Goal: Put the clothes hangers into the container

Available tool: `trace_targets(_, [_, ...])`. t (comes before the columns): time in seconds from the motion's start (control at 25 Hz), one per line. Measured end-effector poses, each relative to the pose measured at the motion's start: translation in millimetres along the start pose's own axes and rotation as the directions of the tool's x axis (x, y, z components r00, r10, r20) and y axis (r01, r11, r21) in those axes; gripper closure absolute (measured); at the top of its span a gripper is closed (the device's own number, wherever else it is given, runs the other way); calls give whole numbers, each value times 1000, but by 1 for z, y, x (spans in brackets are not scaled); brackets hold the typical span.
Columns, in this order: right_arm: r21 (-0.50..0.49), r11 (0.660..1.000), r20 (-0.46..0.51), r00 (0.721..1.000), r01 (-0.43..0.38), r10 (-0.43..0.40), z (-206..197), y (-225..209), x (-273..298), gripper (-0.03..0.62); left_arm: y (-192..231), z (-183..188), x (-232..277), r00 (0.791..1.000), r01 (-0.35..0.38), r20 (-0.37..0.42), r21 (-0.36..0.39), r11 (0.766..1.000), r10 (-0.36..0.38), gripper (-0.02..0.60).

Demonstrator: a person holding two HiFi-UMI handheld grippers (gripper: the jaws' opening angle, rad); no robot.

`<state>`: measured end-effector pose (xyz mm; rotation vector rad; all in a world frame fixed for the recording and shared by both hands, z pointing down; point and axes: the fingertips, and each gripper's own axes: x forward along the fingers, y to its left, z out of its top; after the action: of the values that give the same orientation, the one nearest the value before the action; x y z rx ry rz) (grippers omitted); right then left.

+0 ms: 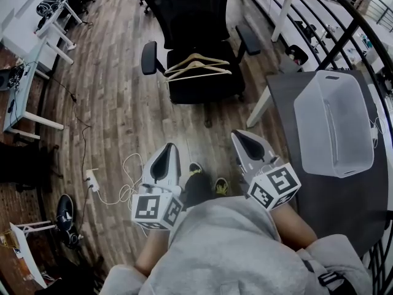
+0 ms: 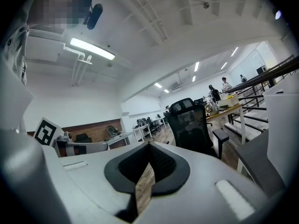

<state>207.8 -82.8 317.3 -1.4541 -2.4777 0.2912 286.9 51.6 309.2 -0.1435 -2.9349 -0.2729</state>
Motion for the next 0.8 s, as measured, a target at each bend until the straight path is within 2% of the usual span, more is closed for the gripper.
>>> trace_targets(0.4, [-12, 1000, -24, 1000, 5, -5, 0, -18, 31, 595, 15, -3, 34, 1000, 8, -11, -25, 1000, -8, 571])
trace_targets(0.8, [19, 999, -49, 999, 26, -25, 2, -54, 87, 595, 43, 6, 98, 999, 23, -37, -27, 999, -24, 571])
